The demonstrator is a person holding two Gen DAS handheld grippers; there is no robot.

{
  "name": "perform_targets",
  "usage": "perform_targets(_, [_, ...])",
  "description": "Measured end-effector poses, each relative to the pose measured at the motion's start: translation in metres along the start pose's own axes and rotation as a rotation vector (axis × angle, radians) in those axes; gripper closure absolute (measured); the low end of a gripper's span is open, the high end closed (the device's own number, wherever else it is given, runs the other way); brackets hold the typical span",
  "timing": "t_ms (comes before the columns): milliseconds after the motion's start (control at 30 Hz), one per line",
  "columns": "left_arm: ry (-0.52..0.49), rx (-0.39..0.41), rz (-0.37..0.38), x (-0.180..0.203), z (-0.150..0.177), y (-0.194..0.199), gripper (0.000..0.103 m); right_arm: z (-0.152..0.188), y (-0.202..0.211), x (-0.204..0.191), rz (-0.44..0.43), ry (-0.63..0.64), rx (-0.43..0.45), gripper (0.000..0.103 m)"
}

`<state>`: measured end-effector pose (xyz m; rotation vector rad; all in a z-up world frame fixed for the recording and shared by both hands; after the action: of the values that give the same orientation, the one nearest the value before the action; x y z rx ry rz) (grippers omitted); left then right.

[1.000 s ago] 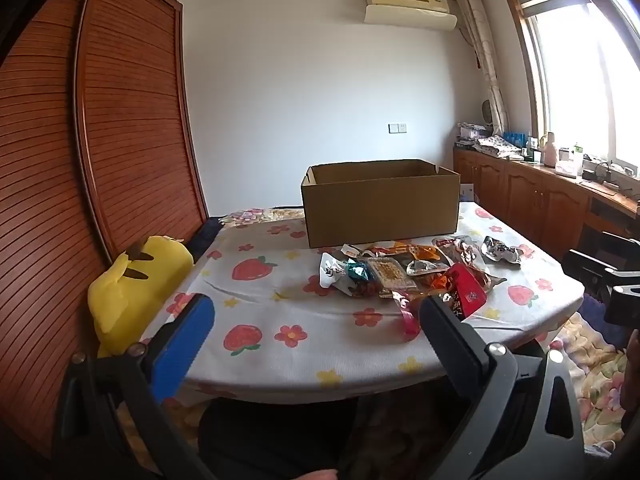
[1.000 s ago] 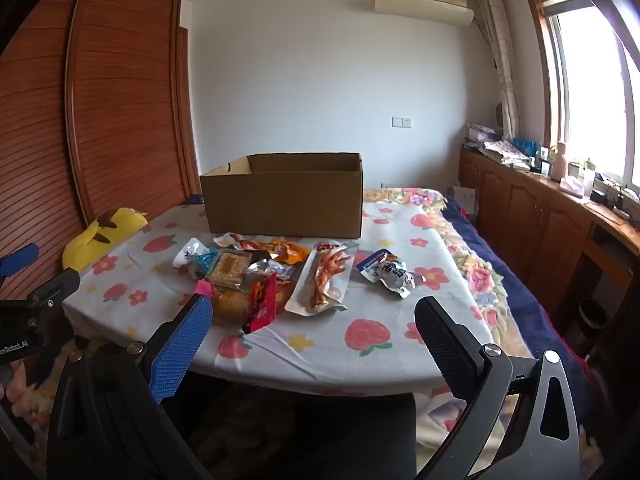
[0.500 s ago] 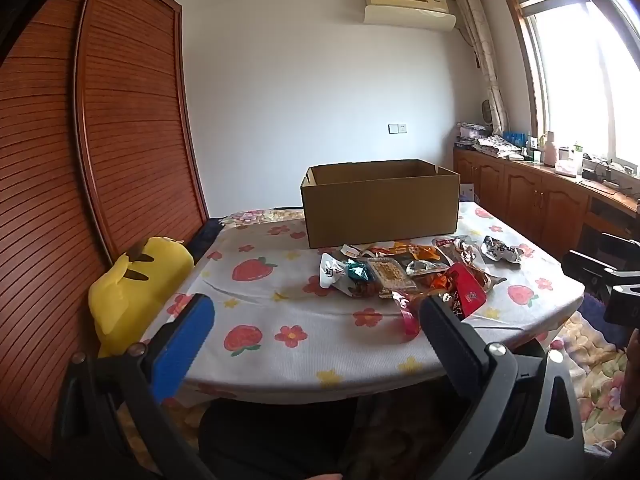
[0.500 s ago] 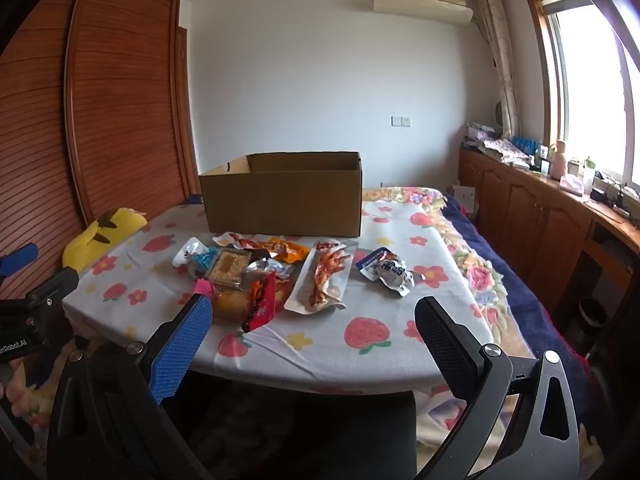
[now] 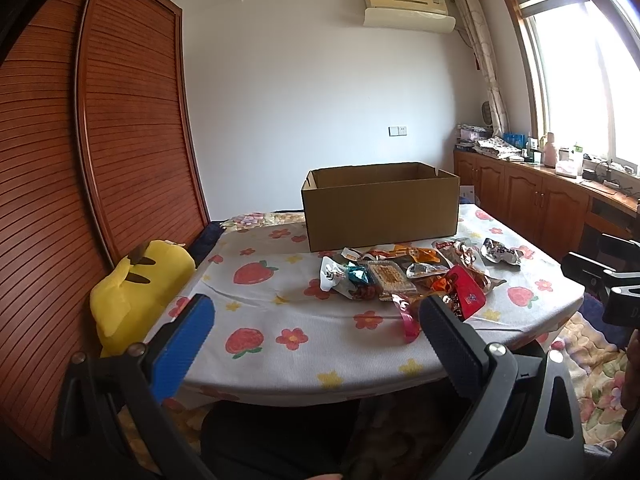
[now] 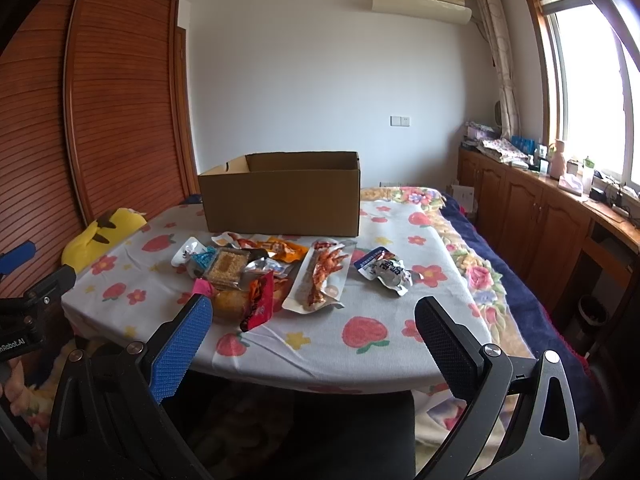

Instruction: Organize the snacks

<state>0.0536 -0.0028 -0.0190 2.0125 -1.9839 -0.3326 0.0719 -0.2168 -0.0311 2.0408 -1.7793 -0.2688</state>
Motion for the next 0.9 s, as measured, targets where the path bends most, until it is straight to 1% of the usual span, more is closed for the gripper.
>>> perform_targets(900, [0.007, 0.015, 0.008, 0.0033, -0.0059, 0.0061, 0.0, 0.0004, -0.0001, 0.001, -0.001, -0.004, -0.004, 0.0])
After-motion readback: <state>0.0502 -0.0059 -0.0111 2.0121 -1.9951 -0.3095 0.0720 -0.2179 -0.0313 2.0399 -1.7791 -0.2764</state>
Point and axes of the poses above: each gripper's, at about its wrist camera, not at the fingertips, and y roughly against the way its jaws point, x to its right, z to its underside, the point moved 6 cm from there along -y, roughly the way its jaws point, and after that the axes turned 9 degrees about y, right-handed, at the moved point
